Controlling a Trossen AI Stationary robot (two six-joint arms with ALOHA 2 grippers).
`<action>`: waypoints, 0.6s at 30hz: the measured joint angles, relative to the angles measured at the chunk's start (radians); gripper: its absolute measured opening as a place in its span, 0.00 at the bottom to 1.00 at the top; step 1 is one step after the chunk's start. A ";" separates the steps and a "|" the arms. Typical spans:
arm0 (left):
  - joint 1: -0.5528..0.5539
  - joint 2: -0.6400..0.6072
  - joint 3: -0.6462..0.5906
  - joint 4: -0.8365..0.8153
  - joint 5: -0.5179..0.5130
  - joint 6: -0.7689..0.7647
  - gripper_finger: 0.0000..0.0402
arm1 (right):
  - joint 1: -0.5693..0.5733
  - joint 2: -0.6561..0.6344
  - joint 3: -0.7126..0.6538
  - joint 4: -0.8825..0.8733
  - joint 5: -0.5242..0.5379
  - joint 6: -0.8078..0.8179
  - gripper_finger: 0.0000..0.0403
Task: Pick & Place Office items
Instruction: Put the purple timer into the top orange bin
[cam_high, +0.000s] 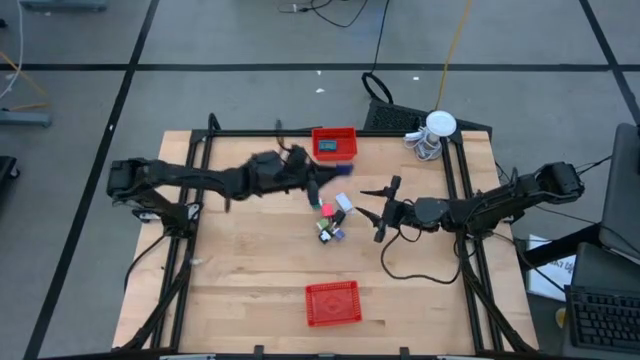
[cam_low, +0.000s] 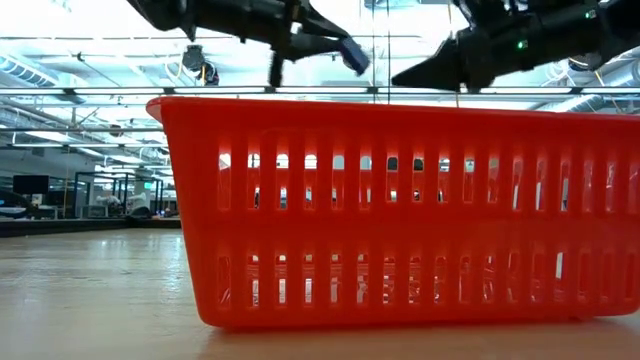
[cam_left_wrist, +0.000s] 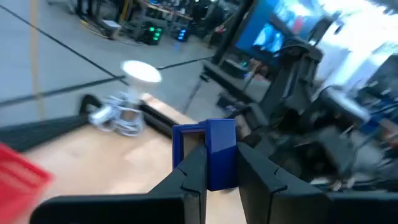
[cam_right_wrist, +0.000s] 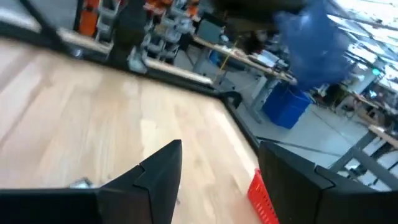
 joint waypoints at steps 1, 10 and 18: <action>0.005 -0.018 0.000 -0.033 -0.004 0.028 0.14 | -0.006 -0.025 0.001 -0.028 0.002 0.019 0.50; 0.037 -0.077 -0.002 -0.153 -0.055 0.180 0.14 | -0.168 -0.255 -0.002 -0.390 -0.401 0.245 0.46; 0.149 0.020 -0.003 -0.156 -0.053 0.231 0.14 | -0.266 -0.400 -0.234 -0.174 -0.641 0.395 0.41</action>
